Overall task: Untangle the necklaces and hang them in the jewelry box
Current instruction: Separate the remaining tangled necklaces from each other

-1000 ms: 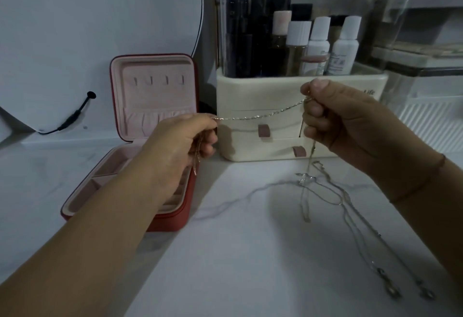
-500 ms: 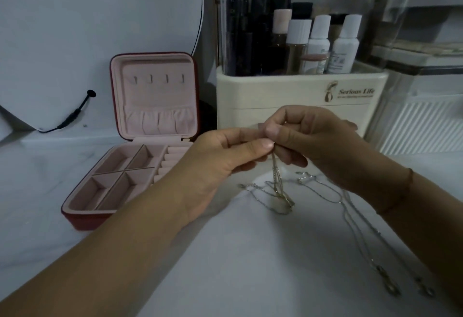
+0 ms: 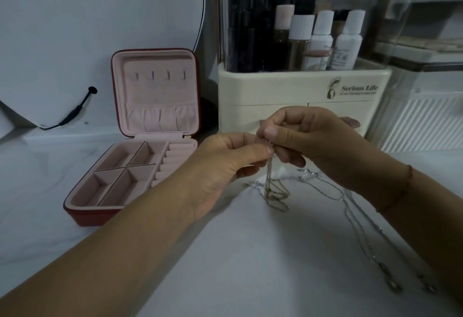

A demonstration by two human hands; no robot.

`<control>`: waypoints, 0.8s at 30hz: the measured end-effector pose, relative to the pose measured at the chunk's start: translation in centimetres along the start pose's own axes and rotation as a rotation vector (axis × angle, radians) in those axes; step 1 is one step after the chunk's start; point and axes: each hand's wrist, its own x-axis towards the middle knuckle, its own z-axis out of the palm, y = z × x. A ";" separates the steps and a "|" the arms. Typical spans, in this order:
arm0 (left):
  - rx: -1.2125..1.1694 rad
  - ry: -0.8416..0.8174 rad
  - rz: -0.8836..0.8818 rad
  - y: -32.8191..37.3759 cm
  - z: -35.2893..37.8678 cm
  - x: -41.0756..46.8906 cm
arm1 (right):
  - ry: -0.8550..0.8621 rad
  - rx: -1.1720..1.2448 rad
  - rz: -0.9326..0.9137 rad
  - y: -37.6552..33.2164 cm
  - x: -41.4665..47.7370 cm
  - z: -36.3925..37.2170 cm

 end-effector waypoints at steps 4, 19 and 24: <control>0.023 -0.064 -0.011 0.0 -0.2 0.0 | -0.020 0.043 0.010 0.0 0.0 -0.1; -0.054 -0.019 0.001 -0.1 0.0 0.4 | -0.105 0.091 0.100 -0.3 -0.2 -0.6; -0.048 -0.003 -0.028 0.0 0.2 0.7 | -0.095 0.040 0.115 -0.2 -0.2 -0.8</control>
